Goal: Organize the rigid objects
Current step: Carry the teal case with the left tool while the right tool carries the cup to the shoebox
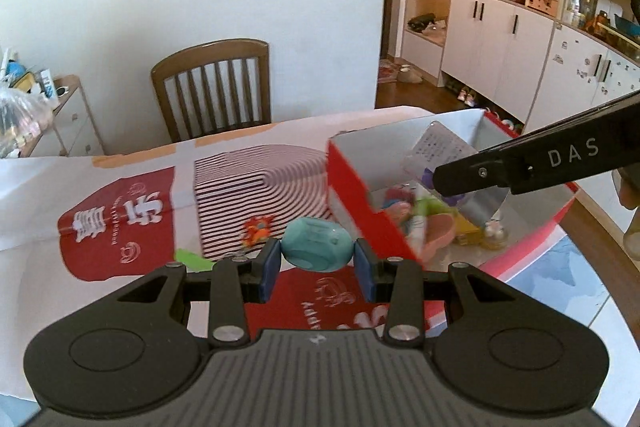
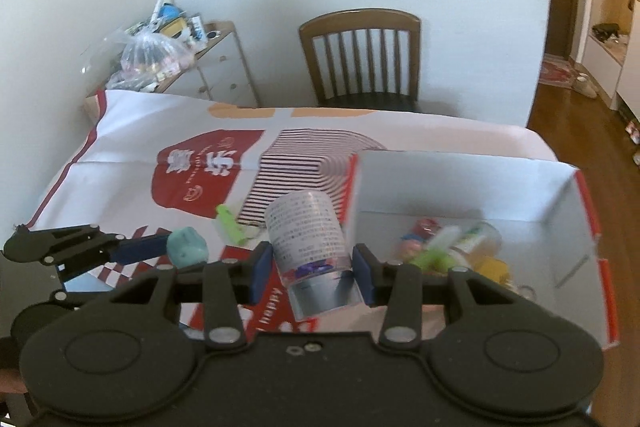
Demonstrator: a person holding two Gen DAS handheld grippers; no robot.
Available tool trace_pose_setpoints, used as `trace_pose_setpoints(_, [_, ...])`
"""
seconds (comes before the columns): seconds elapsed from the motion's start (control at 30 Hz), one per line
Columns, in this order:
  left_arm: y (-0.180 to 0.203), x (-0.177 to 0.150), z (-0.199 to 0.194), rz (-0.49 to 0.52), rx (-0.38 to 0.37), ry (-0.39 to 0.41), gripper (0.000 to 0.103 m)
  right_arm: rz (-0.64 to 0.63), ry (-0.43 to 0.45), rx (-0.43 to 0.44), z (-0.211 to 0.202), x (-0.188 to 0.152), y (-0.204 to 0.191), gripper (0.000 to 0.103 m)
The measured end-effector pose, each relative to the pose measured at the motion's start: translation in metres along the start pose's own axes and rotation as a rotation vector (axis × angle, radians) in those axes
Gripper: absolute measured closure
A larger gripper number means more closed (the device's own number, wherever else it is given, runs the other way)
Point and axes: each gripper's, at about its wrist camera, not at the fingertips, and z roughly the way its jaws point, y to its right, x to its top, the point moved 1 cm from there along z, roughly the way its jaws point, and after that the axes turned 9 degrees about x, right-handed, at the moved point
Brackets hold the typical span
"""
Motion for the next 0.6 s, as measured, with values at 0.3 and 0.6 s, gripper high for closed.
trace_pose_setpoints(0.3, [0.056,0.011,0.009,0.034,-0.014,-0.002,0.064,0.033,0.025,-0.055,-0.035,-0.009,0.056,0.060])
trace_pose_setpoints(0.6, [0.108,0.018,0.031,0.066,-0.034,-0.029,0.064,0.072,0.005,-0.094,-0.047,-0.025,0.110,0.060])
